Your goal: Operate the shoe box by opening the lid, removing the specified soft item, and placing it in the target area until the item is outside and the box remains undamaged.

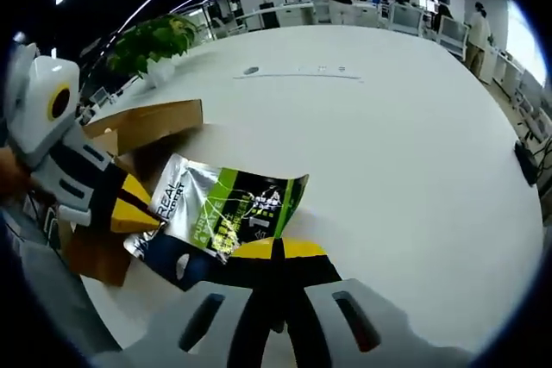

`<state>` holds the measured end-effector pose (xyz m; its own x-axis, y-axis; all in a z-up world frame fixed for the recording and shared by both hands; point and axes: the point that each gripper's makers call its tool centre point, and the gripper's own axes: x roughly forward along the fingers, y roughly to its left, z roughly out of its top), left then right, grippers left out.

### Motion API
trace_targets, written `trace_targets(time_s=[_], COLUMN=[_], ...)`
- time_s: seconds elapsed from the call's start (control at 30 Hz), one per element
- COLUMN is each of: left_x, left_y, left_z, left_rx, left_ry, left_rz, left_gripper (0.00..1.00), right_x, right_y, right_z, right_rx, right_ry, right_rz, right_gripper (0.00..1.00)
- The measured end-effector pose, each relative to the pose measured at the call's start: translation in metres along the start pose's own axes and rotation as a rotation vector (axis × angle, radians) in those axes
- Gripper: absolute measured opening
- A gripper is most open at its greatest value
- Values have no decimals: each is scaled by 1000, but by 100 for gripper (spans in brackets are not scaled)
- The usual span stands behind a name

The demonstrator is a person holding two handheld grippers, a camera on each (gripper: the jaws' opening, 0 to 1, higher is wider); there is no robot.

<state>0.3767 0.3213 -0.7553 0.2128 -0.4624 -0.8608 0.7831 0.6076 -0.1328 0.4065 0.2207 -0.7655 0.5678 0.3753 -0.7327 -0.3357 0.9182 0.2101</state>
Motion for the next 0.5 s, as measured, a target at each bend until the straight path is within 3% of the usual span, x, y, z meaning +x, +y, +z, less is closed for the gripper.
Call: trace_targets(time_s=[0.5], left_x=[14], left_y=[8], left_z=[-6], left_rx=[207], left_ry=[88], left_rz=[53], left_gripper=[3], right_x=[13], right_y=[-3], right_z=[-11], right_rx=[19], right_ry=[5], right_rz=[16], right_gripper=[0])
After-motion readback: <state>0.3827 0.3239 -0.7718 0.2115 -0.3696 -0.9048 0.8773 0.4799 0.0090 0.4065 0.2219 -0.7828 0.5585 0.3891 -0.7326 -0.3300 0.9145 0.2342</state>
